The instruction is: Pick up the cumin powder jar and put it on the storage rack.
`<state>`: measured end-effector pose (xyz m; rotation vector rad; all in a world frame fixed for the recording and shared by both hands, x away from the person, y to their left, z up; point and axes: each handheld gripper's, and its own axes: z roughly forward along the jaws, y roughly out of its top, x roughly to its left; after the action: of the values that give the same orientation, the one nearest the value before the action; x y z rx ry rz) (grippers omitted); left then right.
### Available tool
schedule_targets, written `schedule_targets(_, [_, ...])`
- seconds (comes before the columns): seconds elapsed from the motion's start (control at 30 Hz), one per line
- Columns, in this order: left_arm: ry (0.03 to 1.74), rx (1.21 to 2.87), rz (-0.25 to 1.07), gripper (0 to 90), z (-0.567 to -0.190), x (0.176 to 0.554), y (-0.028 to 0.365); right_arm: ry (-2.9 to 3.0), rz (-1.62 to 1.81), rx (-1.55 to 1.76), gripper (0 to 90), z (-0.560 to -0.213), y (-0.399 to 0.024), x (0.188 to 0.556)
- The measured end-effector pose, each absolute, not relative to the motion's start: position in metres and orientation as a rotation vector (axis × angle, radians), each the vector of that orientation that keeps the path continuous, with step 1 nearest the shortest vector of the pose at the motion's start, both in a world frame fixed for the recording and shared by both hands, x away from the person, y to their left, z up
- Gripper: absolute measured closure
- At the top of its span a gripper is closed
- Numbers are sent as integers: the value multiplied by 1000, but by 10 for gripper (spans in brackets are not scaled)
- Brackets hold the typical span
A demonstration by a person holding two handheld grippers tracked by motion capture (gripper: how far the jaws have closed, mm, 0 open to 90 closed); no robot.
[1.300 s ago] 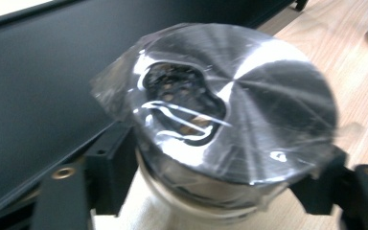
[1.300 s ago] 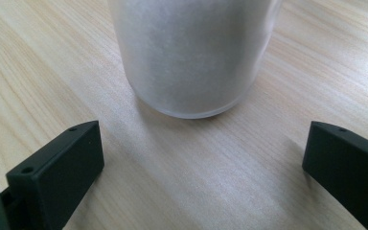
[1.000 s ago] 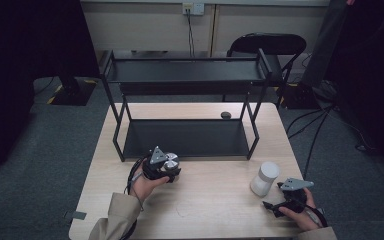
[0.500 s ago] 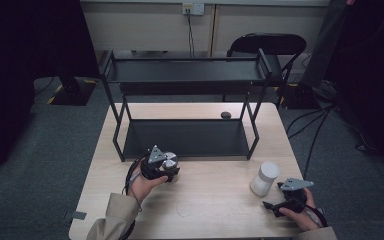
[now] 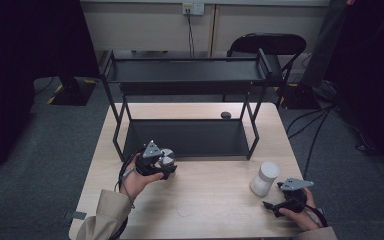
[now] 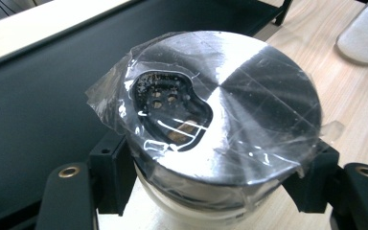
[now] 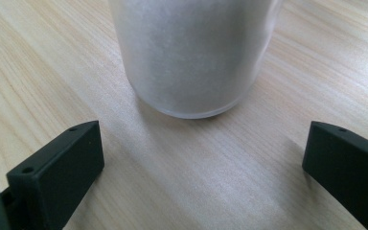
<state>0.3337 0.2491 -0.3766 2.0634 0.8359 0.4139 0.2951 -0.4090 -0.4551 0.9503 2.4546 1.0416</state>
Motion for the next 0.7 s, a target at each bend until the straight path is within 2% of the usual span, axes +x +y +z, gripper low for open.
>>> schedule_targets(0.7, [766, 2052, 414, 309, -311, 340, 261, 2456, 1041, 948, 0, -455, -409, 295])
